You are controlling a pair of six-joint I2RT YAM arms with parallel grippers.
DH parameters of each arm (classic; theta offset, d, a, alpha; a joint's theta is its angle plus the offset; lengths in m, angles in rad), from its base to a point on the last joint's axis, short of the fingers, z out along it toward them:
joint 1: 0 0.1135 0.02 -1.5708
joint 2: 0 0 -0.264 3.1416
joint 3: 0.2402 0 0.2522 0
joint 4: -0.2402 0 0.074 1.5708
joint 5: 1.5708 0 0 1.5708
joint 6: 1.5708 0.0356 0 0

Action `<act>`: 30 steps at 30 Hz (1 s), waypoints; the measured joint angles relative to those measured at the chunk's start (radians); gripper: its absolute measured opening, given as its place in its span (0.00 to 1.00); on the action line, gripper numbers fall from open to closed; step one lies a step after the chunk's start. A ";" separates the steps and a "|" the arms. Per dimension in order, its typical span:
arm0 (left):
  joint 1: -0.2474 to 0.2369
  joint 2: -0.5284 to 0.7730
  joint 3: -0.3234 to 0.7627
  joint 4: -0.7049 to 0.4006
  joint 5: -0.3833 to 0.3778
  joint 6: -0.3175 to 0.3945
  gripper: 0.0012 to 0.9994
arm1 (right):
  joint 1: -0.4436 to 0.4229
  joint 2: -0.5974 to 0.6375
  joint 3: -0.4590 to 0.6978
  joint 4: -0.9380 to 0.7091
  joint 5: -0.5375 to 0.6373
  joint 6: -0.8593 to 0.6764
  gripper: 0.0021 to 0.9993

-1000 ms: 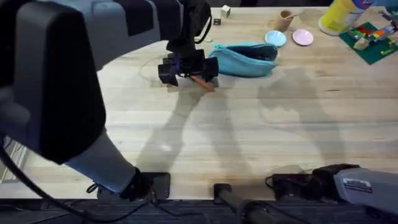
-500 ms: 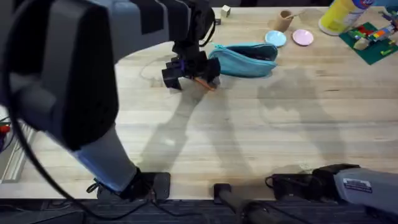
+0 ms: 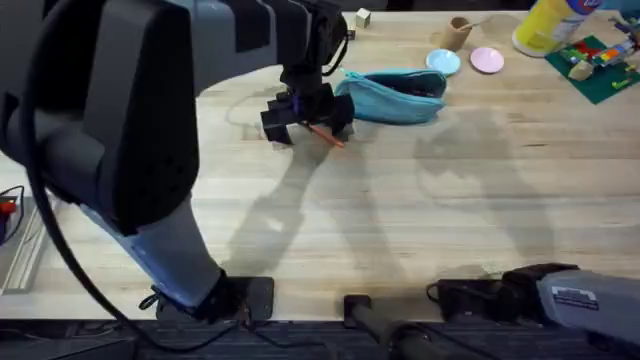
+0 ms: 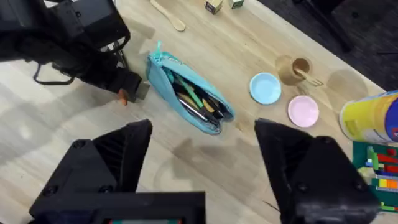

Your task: Unzip the bag, pick up the pens from the table one at a time and place them inside, then zip the bag closed.

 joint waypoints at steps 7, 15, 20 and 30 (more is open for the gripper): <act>0.000 0.000 0.000 0.004 0.007 -0.009 0.47 | 0.000 0.000 0.000 0.000 0.002 0.000 1.00; 0.000 0.000 0.004 0.008 0.029 -0.015 0.05 | 0.000 0.000 0.000 0.000 0.002 0.000 1.00; 0.001 0.000 0.005 0.006 0.035 -0.020 0.04 | 0.000 0.000 0.000 0.000 0.003 0.000 1.00; 0.001 0.000 0.008 -0.019 0.038 -0.046 0.04 | 0.000 0.000 0.000 0.000 0.003 0.000 1.00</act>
